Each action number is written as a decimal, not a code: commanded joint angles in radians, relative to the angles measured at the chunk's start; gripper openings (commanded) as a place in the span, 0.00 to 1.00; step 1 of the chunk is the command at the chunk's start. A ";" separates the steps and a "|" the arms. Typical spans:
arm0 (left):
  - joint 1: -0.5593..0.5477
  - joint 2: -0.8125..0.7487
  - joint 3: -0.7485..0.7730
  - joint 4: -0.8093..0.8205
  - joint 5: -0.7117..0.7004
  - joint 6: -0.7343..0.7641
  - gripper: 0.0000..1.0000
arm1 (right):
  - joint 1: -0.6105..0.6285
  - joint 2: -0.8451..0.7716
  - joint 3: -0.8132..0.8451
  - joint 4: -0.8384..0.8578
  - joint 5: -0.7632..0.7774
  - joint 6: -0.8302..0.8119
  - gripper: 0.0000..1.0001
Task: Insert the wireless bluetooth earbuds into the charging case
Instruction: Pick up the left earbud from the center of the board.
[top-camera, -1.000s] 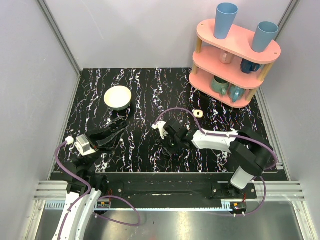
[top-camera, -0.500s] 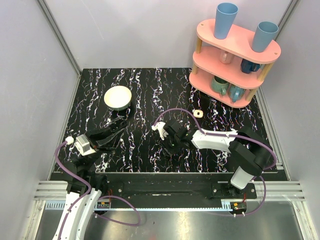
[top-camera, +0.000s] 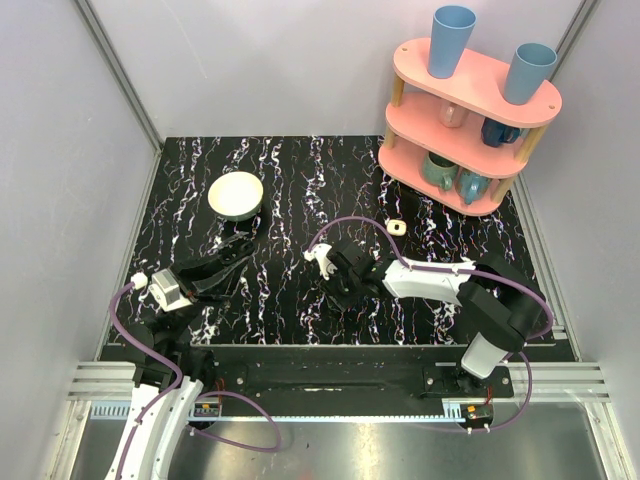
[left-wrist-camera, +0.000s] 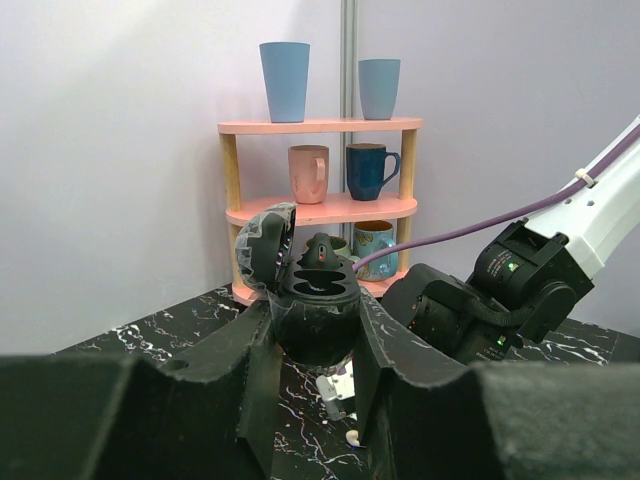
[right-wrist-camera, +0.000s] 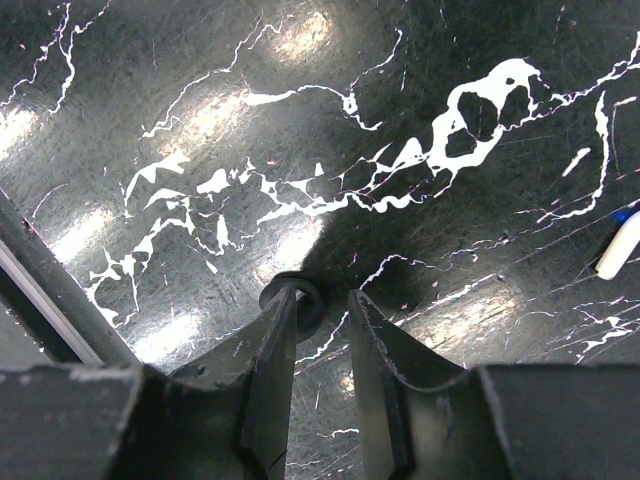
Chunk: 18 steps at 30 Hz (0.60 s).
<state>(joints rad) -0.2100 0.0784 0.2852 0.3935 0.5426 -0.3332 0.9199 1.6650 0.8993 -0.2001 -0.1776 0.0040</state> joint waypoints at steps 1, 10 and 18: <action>0.006 -0.002 0.009 0.031 -0.012 0.000 0.05 | -0.004 -0.008 0.030 -0.007 -0.006 -0.018 0.34; 0.008 0.000 0.009 0.033 -0.012 0.000 0.05 | 0.004 0.036 0.027 -0.032 -0.037 -0.010 0.33; 0.008 0.000 0.008 0.033 -0.012 0.000 0.05 | 0.008 0.076 0.035 -0.032 -0.060 -0.010 0.24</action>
<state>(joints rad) -0.2100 0.0784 0.2852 0.3935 0.5426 -0.3332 0.9203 1.7103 0.9276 -0.2073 -0.2092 0.0048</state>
